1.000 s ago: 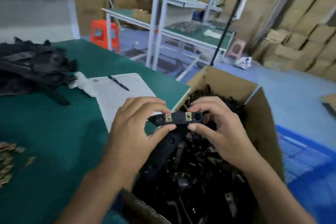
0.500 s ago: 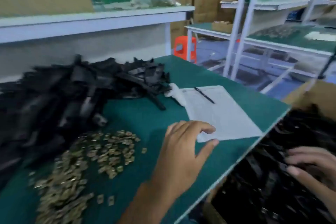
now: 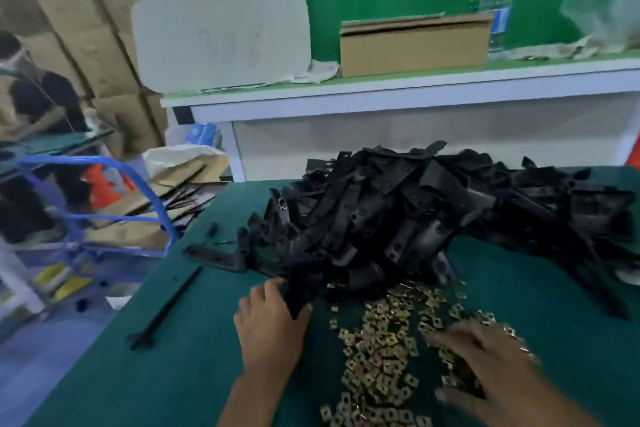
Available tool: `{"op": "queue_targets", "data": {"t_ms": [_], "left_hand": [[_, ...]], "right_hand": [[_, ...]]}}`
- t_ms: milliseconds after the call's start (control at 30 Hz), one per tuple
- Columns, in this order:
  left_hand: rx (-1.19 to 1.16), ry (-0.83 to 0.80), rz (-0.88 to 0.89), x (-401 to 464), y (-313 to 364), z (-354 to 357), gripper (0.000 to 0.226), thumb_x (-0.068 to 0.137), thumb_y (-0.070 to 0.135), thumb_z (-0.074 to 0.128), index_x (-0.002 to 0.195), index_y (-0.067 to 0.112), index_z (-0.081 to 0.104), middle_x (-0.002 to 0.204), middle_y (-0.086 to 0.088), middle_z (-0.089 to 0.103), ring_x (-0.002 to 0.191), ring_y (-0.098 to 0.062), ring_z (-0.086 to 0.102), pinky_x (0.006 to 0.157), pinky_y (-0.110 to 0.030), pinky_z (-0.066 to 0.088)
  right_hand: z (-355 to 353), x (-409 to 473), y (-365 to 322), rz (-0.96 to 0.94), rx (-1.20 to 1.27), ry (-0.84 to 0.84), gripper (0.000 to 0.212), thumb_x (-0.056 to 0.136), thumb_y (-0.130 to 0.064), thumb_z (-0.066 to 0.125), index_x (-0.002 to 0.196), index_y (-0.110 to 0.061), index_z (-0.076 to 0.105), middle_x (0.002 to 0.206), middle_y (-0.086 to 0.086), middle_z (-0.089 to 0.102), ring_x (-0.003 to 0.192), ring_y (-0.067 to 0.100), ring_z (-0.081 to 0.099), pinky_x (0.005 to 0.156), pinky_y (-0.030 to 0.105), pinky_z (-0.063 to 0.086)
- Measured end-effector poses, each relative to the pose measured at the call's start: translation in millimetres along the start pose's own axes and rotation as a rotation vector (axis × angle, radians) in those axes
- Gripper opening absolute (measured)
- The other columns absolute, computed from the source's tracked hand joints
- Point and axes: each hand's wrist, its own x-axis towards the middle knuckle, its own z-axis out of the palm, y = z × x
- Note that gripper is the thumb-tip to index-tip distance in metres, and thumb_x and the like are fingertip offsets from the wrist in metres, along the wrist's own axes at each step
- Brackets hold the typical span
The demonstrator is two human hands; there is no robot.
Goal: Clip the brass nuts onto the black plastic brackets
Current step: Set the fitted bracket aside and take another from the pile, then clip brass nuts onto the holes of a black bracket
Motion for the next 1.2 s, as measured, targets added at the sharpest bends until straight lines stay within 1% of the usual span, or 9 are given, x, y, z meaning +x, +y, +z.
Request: {"op": "queue_targets", "data": {"t_ms": [267, 400, 500, 600, 700, 800, 933, 1067, 1200], "left_hand": [[-0.134, 0.022, 0.045, -3.2, 5.0, 0.9, 0.045, 0.089, 0.05, 0.069, 0.123, 0.036, 0.043, 0.114, 0.022, 0.061, 0.104, -0.011, 0.058, 0.088, -0.035, 0.051], [-0.297, 0.017, 0.033, -5.4, 14.5, -3.9, 0.048, 0.087, 0.037, 0.076, 0.122, 0.036, 0.045, 0.109, 0.022, 0.051, 0.093, -0.004, 0.052, 0.069, -0.022, 0.045], [-0.488, -0.023, 0.019, -4.5, 19.4, -8.0, 0.033, 0.086, 0.033, 0.077, 0.096, 0.03, 0.045, 0.097, 0.01, 0.052, 0.081, -0.013, 0.051, 0.06, -0.024, 0.038], [-0.835, -0.237, 0.074, -10.6, 30.3, -17.4, 0.032, 0.083, 0.036, 0.079, 0.087, 0.029, 0.049, 0.089, -0.005, 0.055, 0.065, -0.013, 0.046, 0.06, -0.03, 0.033], [-1.062, -0.429, 0.066, -29.0, 46.4, -19.3, 0.03, 0.067, 0.067, 0.078, 0.085, 0.044, 0.067, 0.073, 0.023, 0.063, 0.064, 0.004, 0.058, 0.063, -0.024, 0.041], [-1.072, -0.48, 0.162, -47.5, 62.2, -3.2, 0.058, 0.074, 0.074, 0.067, 0.065, 0.017, 0.057, 0.057, 0.0, 0.044, 0.053, -0.017, 0.047, 0.05, -0.029, 0.034], [-1.101, -0.466, 0.183, -55.7, 71.2, 3.5, 0.068, 0.077, 0.069, 0.073, 0.07, 0.003, 0.054, 0.059, -0.005, 0.041, 0.055, -0.019, 0.041, 0.051, -0.027, 0.032], [-1.338, -0.689, 0.129, -54.6, 70.1, 4.1, 0.028, 0.08, 0.048, 0.082, 0.093, 0.025, 0.071, 0.089, -0.01, 0.055, 0.083, -0.026, 0.054, 0.076, -0.038, 0.041], [-1.349, -0.811, 0.195, -60.6, 74.1, 6.5, 0.04, 0.084, 0.041, 0.079, 0.117, 0.021, 0.069, 0.104, 0.004, 0.076, 0.101, -0.015, 0.072, 0.084, -0.03, 0.054]], "right_hand": [[25.6, 23.4, -21.3, -0.029, 0.136, 0.316, 0.025, 0.092, -0.027, 0.072, 0.103, -0.049, 0.065, 0.1, -0.027, 0.057, 0.091, -0.003, 0.055, 0.077, 0.009, 0.038], [27.4, 20.0, -16.7, 0.015, 0.349, 0.358, 0.031, 0.089, -0.025, 0.074, 0.111, -0.046, 0.067, 0.1, -0.029, 0.066, 0.096, -0.01, 0.061, 0.083, 0.011, 0.048], [21.4, 19.6, -16.8, 0.039, 0.48, 0.436, 0.025, 0.09, -0.027, 0.068, 0.106, -0.046, 0.071, 0.098, -0.026, 0.067, 0.096, -0.006, 0.063, 0.08, 0.013, 0.048], [12.1, 19.6, -18.0, 0.185, 0.827, 0.433, 0.018, 0.093, -0.041, 0.058, 0.095, -0.045, 0.075, 0.09, -0.023, 0.07, 0.084, -0.006, 0.064, 0.071, 0.011, 0.045], [4.4, 18.4, -18.3, 0.354, 1.35, 0.342, 0.02, 0.09, -0.042, 0.059, 0.09, -0.031, 0.076, 0.071, -0.011, 0.06, 0.064, 0.004, 0.056, 0.063, 0.021, 0.046], [-0.9, 18.2, -16.8, 0.39, 1.791, 0.282, 0.016, 0.088, -0.031, 0.064, 0.091, -0.016, 0.068, 0.074, -0.003, 0.056, 0.062, 0.006, 0.057, 0.058, 0.021, 0.052], [-2.9, 19.4, -16.4, 0.35, 2.049, 0.183, 0.013, 0.091, -0.021, 0.063, 0.097, -0.012, 0.057, 0.083, 0.007, 0.054, 0.062, 0.01, 0.062, 0.05, 0.021, 0.053], [-1.8, 20.1, -14.1, 0.337, 2.088, 0.124, 0.019, 0.089, -0.022, 0.066, 0.098, -0.013, 0.052, 0.08, 0.004, 0.046, 0.059, 0.009, 0.056, 0.046, 0.018, 0.047], [1.9, 21.3, -15.5, 0.349, 2.078, 0.066, 0.033, 0.083, -0.027, 0.07, 0.103, -0.014, 0.048, 0.073, 0.003, 0.049, 0.055, 0.008, 0.053, 0.042, 0.016, 0.043]]}}
